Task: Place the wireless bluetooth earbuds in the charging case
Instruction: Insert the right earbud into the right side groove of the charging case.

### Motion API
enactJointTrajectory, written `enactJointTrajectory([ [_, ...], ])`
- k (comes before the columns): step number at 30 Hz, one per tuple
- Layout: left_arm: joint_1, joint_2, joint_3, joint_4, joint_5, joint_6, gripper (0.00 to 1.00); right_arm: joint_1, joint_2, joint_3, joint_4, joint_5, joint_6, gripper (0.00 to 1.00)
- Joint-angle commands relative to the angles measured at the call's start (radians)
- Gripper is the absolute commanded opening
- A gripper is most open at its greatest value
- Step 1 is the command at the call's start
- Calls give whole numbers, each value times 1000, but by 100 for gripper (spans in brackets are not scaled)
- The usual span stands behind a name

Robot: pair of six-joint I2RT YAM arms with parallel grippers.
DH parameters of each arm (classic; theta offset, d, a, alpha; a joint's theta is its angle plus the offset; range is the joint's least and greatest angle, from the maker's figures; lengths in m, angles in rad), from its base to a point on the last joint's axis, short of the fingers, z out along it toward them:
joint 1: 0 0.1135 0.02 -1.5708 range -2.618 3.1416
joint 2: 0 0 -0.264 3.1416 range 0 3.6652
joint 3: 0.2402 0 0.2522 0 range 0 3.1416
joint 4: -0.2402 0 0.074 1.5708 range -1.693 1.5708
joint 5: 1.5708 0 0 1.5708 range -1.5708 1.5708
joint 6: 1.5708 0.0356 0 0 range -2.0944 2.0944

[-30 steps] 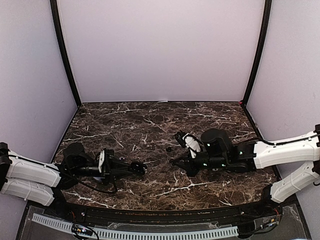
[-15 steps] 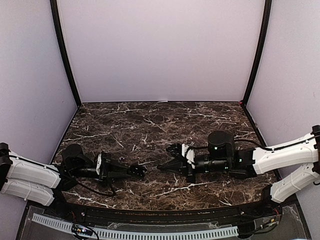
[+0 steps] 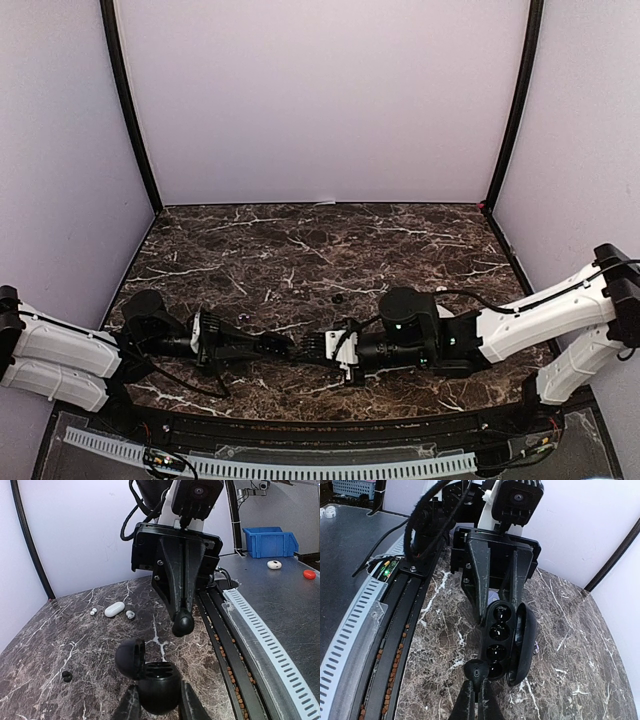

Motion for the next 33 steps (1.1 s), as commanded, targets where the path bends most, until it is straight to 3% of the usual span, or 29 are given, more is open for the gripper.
enactJointTrajectory([
  [1, -8, -9, 1, -1, -8, 25, 0, 27, 40, 54, 71, 115, -15, 0],
  [16, -15, -14, 4, -15, -15, 38, 0, 66, 92, 93, 24, 262, -41, 0],
  [33, -21, -38, 3, -38, -45, 53, 0, 81, 154, 129, -19, 248, 8, 0],
])
